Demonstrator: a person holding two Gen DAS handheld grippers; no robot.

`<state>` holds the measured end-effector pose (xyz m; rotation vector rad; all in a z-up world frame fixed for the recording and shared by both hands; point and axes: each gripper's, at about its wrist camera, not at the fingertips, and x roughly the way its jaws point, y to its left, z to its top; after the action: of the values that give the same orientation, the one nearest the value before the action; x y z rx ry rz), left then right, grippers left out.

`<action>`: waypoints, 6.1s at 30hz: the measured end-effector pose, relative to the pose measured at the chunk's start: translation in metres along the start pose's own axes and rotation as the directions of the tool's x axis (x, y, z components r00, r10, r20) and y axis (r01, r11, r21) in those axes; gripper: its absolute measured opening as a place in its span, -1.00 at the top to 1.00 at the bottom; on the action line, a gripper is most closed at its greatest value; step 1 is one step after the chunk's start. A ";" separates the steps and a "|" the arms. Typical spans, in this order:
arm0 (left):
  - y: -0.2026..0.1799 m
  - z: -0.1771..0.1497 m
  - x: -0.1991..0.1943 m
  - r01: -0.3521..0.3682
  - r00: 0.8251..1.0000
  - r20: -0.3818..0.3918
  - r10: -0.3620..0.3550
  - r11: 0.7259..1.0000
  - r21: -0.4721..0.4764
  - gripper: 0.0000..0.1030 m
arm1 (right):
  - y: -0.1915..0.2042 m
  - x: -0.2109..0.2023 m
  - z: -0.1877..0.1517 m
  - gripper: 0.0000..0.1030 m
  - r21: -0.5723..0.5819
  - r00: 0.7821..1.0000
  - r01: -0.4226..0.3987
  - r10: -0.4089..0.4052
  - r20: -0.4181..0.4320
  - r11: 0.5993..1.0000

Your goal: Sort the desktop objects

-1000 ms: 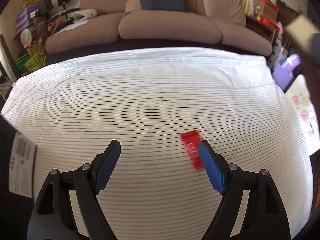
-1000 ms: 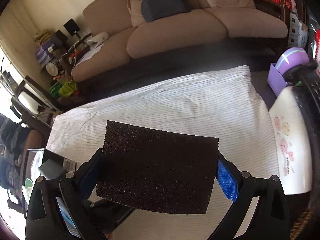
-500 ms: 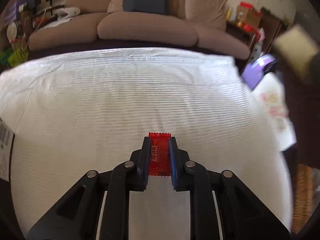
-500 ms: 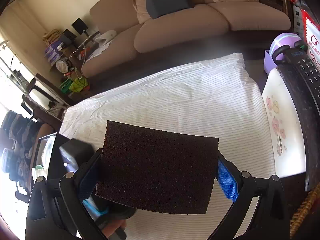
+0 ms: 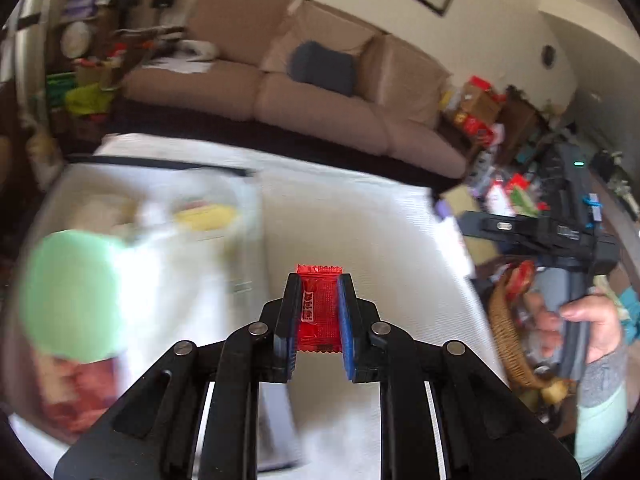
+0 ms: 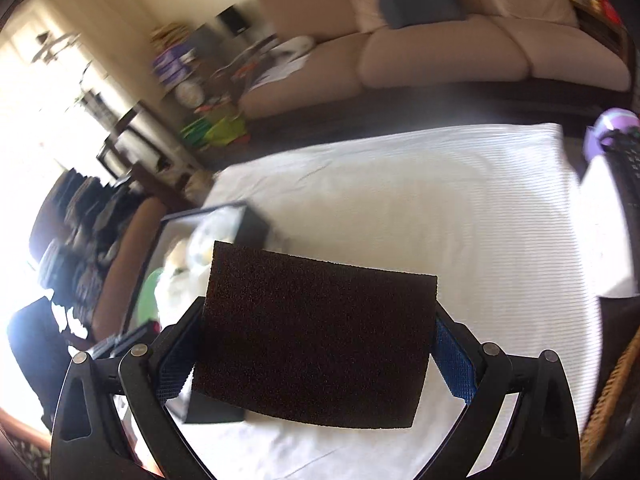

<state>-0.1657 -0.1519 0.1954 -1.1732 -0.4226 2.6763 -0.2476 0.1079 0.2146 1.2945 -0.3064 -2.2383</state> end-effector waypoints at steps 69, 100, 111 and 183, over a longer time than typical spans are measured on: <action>0.190 -0.048 -0.024 -0.206 0.978 0.025 0.206 0.978 -0.022 -0.49 | 0.248 0.353 0.075 -1.00 -0.166 0.945 0.197 -0.232 -0.230 0.966; 0.196 0.003 0.010 -0.239 0.971 -0.033 0.236 0.962 -0.131 -0.56 | 0.235 0.216 0.062 -1.00 -0.224 0.982 0.057 -0.096 -0.165 0.973; 0.133 -0.037 -0.028 -0.367 0.930 -0.001 0.367 0.930 -0.026 -0.58 | 0.206 0.136 -0.015 -1.00 -0.367 0.985 0.111 -0.151 -0.084 0.924; -0.106 -0.206 0.154 -0.264 0.951 -0.115 0.288 0.947 0.182 -0.96 | -0.108 0.047 -0.236 -1.00 -0.002 0.848 0.523 -0.520 0.097 0.852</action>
<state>-0.1095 0.0291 -0.0084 -1.4527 -0.0123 2.7655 -0.1004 0.1880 0.0108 1.3838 0.0623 -2.7484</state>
